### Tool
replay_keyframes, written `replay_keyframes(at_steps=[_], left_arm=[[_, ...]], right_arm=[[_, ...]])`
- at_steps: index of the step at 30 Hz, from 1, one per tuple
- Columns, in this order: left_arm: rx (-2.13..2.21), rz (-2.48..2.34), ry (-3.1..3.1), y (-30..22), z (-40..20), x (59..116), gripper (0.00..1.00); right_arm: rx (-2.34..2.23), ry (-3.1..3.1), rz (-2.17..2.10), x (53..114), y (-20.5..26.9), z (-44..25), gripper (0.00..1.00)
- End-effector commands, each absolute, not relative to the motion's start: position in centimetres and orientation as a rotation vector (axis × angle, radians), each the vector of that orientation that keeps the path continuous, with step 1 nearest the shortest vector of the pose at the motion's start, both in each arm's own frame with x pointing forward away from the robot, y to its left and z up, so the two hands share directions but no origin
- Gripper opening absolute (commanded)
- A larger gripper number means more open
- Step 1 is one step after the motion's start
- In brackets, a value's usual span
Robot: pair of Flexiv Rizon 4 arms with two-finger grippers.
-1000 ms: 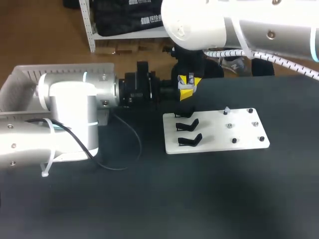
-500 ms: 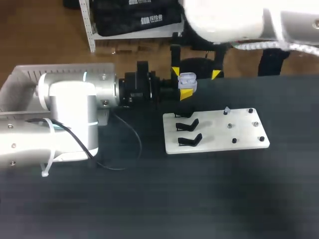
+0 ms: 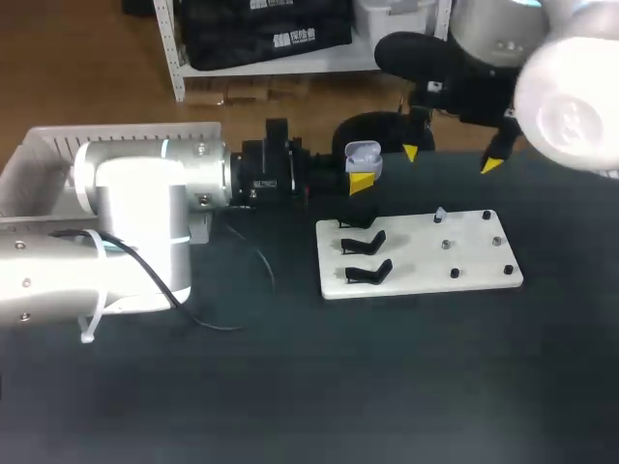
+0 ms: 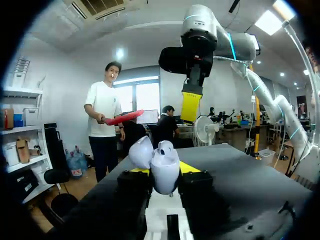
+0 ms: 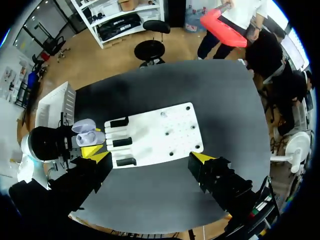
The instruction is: Pick up each earbud case from the left stands, insert the matching earbuds, close the lid, and place the case in the box.
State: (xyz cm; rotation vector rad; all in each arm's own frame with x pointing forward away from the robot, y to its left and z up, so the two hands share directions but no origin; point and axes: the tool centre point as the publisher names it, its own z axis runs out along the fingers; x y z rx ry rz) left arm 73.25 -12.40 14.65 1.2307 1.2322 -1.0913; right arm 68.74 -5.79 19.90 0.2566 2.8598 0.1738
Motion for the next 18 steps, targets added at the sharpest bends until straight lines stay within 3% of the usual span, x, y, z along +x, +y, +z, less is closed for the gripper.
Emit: replay_keyframes(at_steps=[1, 18], left_arm=[[1.227, -1.089, 1.228, -12.4, 14.5, 73.2, 0.00], [1.227, -1.089, 1.228, -12.4, 14.5, 73.2, 0.00]], right_arm=[[0.274, 2.703, 0.296, 69.9, -7.0, 17.5, 1.00], [0.426, 2.836, 0.180, 74.0, -7.5, 9.5, 1.00]])
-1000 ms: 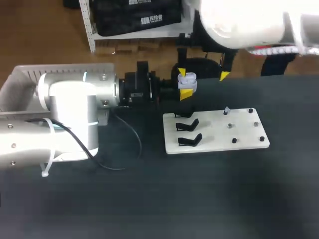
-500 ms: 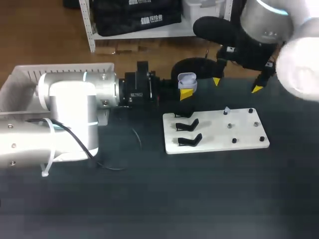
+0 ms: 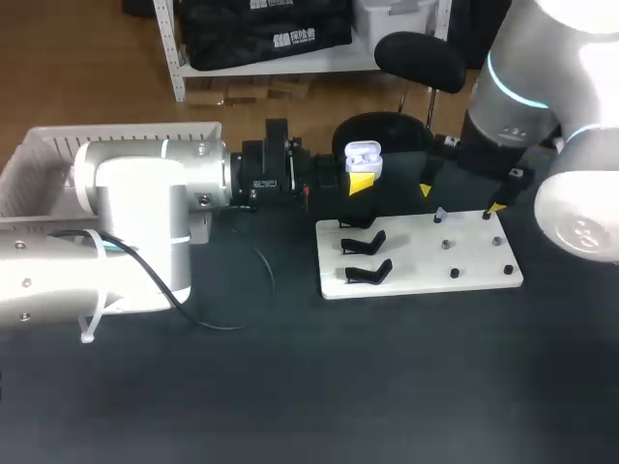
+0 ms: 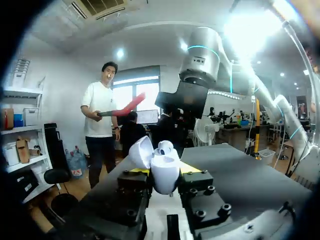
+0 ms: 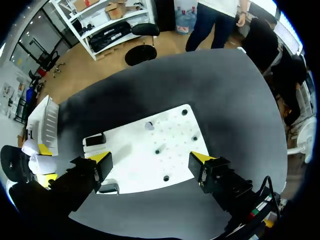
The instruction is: Pick up each earbud case from the left stands, insert the matching earbuds, close the lid, and place the case in the box.
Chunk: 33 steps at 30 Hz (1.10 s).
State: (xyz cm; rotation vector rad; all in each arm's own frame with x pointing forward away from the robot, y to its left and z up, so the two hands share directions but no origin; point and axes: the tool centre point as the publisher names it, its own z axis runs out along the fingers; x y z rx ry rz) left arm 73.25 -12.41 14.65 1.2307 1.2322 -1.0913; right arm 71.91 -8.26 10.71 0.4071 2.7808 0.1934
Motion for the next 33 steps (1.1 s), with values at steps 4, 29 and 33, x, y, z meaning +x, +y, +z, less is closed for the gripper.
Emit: replay_keyframes(at_steps=[4, 29, 33], left_arm=[[1.227, -1.089, 1.228, -12.4, 14.5, 73.2, 0.00], [1.227, -1.089, 1.228, -12.4, 14.5, 73.2, 0.00], [1.227, -1.089, 1.228, -12.4, 14.5, 73.2, 0.00]], right_arm=[[0.439, 2.859, 0.197, 74.7, -7.6, 8.5, 1.00], [0.388, 2.864, 0.230, 76.1, -7.8, 2.9, 0.87], [0.388, 2.865, 0.232, 76.5, -7.5, 2.8, 0.81]])
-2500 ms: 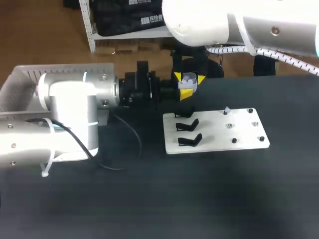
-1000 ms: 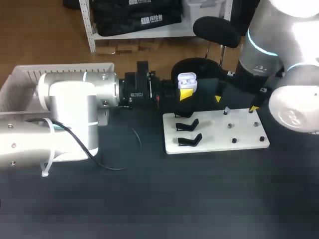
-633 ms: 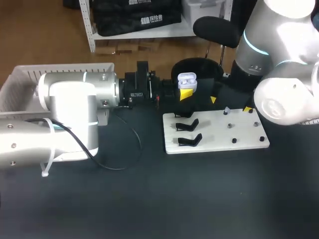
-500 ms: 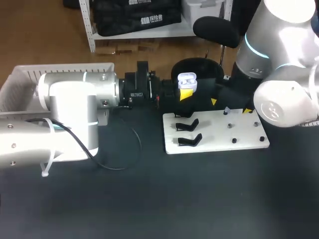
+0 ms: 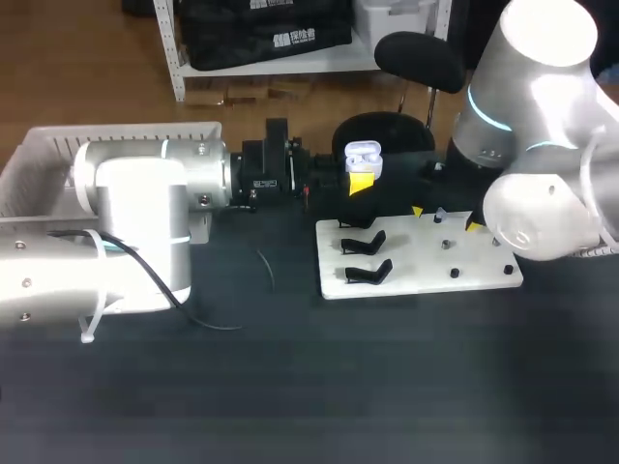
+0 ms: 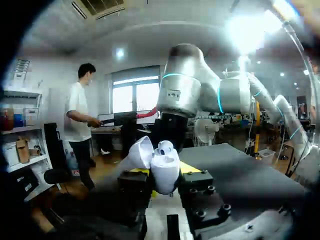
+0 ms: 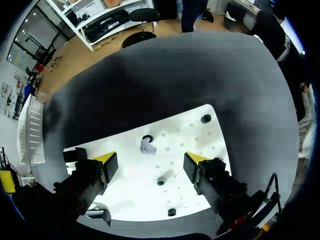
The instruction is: Pick up each earbud case from the left stands, insert the matching earbuds, close the lid, and place the case in the box.
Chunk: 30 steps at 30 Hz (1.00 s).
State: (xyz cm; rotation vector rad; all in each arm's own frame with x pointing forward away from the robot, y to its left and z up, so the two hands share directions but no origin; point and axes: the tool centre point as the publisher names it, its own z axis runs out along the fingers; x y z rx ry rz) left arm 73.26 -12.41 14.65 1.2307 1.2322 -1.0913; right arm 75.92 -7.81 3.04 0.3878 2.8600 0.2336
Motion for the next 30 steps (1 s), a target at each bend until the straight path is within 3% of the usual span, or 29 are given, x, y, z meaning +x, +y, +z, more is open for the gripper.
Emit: replay_keyframes(at_steps=[1, 5, 8, 9, 13, 14, 30], left_arm=[[1.227, -1.089, 1.228, -12.42, 14.54, 73.25, 0.00], [1.227, -1.089, 1.228, -12.42, 14.54, 73.25, 0.00], [1.227, -1.089, 1.228, -12.42, 14.54, 73.25, 0.00], [1.227, -1.089, 1.228, -12.42, 14.54, 73.25, 0.00], [1.227, -1.089, 1.228, -12.42, 14.54, 73.25, 0.00], [1.227, -1.089, 1.228, -12.42, 14.54, 73.25, 0.00], [1.227, -1.089, 1.228, -12.42, 14.54, 73.25, 0.00]], right_arm=[[0.388, 2.865, 0.232, 76.57, -7.47, 2.81, 0.80], [0.385, 2.868, 0.236, 76.92, -7.11, 2.65, 0.64], [0.387, 2.871, 0.234, 77.10, -6.98, 2.43, 0.65], [0.387, 2.872, 0.234, 77.11, -6.97, 2.42, 0.58], [0.396, 2.873, 0.231, 77.13, -7.07, 2.31, 0.55], [0.402, 2.875, 0.231, 77.15, -7.14, 2.28, 0.50], [0.433, 2.872, 0.228, 77.29, -7.32, 2.34, 0.44]])
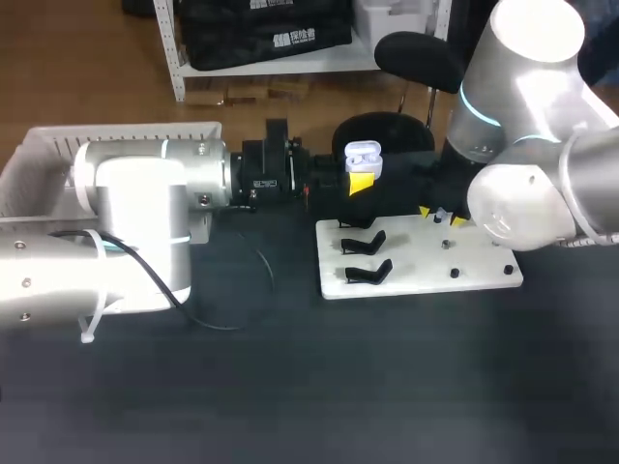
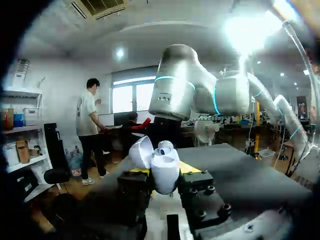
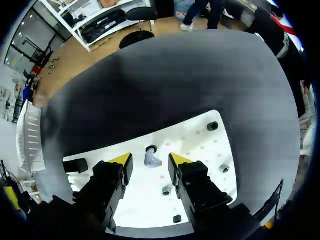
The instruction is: Pick up each earbud case from the left stands, insert the matching earbuds, close the lid, and place the case in the box.
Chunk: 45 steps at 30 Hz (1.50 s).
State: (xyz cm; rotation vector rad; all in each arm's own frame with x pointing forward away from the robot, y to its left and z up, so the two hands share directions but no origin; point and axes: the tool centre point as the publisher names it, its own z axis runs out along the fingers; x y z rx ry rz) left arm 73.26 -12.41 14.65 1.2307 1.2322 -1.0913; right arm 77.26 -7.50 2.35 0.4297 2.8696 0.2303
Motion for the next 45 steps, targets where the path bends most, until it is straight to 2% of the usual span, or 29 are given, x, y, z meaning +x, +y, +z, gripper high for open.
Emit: replay_keyframes(at_steps=[1, 21, 28, 29, 32, 33, 34, 45], left_arm=[[1.227, -1.089, 1.228, -12.4, 14.5, 73.2, 0.00], [1.227, -1.089, 1.228, -12.4, 14.5, 73.2, 0.00], [1.227, -1.089, 1.228, -12.4, 14.5, 73.2, 0.00], [1.227, -1.089, 1.228, -12.4, 14.5, 73.2, 0.00], [1.227, -1.089, 1.228, -12.4, 14.5, 73.2, 0.00], [1.227, -1.089, 1.228, -12.4, 14.5, 73.2, 0.00], [1.227, -1.089, 1.228, -12.4, 14.5, 73.2, 0.00], [1.227, -1.089, 1.228, -12.4, 14.5, 73.2, 0.00]], right_arm=[[0.435, 2.872, 0.227, 77.2, -7.3, 2.4, 0.45], [0.442, 2.870, 0.224, 77.0, -7.2, 2.5, 0.43], [0.449, 2.871, 0.222, 77.1, -7.3, 2.3, 0.25], [0.451, 2.871, 0.222, 77.1, -7.3, 2.2, 0.16], [0.454, 2.873, 0.223, 77.1, -7.3, 2.2, 0.10], [0.454, 2.874, 0.224, 77.2, -7.4, 2.1, 0.02], [0.454, 2.874, 0.222, 77.2, -7.4, 2.1, 0.00], [0.455, 2.872, 0.228, 77.2, -7.7, 3.0, 0.00]])
